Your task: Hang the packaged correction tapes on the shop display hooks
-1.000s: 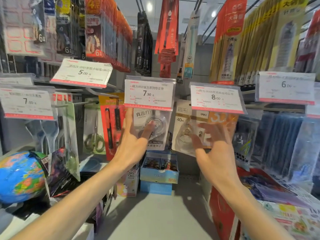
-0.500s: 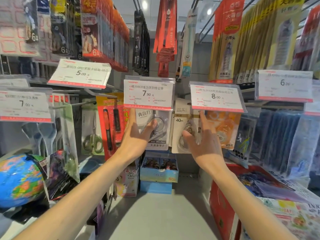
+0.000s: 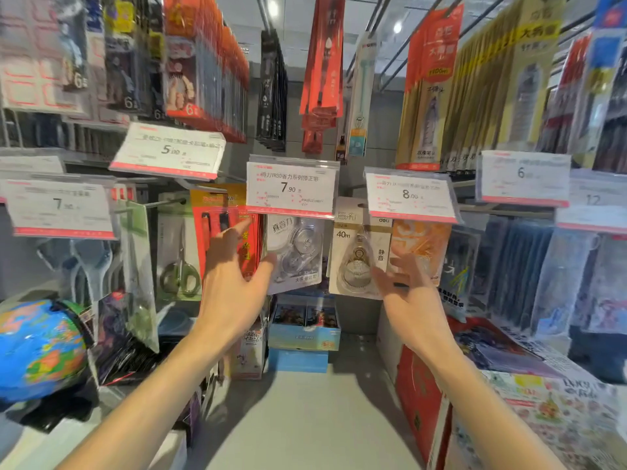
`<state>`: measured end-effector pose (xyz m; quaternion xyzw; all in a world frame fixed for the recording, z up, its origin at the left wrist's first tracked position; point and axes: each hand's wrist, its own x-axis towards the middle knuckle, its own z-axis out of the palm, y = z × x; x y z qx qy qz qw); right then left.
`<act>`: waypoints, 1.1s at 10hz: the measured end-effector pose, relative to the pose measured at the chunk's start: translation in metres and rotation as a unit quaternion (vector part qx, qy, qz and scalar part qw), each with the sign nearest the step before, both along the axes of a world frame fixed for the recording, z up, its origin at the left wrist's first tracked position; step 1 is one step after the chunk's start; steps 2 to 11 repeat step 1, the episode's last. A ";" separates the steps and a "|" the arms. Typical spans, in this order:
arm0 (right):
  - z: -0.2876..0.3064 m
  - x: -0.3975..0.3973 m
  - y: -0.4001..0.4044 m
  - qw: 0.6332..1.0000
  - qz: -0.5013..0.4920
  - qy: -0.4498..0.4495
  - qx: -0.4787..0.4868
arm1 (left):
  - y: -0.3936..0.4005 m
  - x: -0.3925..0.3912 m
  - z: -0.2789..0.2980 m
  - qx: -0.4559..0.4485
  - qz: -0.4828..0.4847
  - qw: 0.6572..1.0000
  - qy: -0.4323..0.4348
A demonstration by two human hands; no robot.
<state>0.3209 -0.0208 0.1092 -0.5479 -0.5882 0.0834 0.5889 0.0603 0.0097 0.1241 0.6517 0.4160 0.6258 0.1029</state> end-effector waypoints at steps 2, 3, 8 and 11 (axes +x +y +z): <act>0.007 0.002 -0.024 0.999 -0.026 -0.016 0.010 | -0.019 -0.003 0.004 -0.005 0.014 1.000 -0.020; 0.007 0.002 -0.024 0.999 -0.026 -0.016 0.010 | -0.019 -0.003 0.004 -0.005 0.014 1.000 -0.020; 0.007 0.002 -0.024 0.999 -0.026 -0.016 0.010 | -0.019 -0.003 0.004 -0.005 0.014 1.000 -0.020; 0.007 0.002 -0.024 0.999 -0.026 -0.016 0.010 | -0.019 -0.003 0.004 -0.005 0.014 1.000 -0.020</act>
